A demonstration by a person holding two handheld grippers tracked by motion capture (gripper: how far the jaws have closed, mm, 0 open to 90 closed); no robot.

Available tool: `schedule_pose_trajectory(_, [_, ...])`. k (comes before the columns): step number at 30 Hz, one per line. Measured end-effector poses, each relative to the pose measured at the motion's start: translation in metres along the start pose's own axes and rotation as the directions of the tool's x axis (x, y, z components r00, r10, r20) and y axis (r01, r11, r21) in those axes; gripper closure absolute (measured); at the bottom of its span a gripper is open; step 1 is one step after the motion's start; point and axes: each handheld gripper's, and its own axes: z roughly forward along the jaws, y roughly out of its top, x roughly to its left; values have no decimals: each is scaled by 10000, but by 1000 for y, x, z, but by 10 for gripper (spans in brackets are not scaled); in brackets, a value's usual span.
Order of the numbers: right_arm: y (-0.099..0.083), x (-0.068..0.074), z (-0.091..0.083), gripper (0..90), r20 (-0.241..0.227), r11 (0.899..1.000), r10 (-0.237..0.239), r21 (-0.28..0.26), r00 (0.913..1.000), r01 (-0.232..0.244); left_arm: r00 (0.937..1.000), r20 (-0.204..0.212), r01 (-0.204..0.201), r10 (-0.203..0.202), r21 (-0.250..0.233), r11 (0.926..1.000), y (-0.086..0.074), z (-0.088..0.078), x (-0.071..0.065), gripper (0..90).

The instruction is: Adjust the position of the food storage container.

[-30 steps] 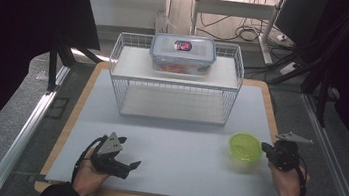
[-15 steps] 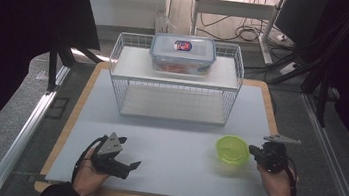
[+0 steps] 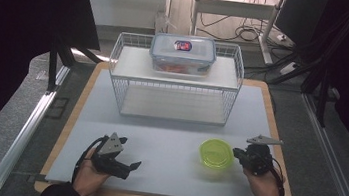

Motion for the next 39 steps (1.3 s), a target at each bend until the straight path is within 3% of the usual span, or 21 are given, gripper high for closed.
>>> schedule_pose_trajectory(4, [-5,-6,-1,872,149,9996,34,296,9999,-38,10000,-18,19,-19,6,10000,0,0,1,54])
schedule_pose_trajectory(8, [-11,-1,-1,893,-443,9994,-240,220,9987,250,10000,13,13,-13,72,10000,0,1,0,54])
schedule_pose_trajectory(11, [-13,5,3,899,-572,9978,-420,487,9975,448,10000,-15,-53,53,137,9999,0,1,0,54])
schedule_pose_trajectory(18, [-18,9,13,900,-866,9954,-209,910,9960,288,10000,-11,-52,52,143,9999,0,1,0,54])
schedule_pose_trajectory(24, [-16,17,18,899,-1292,9956,-149,894,9915,267,10000,2,-72,72,222,9997,0,2,0,54])
schedule_pose_trajectory(39, [-3,45,41,898,-1801,9921,-764,841,9807,928,9999,46,-121,119,295,9995,0,4,-1,54])
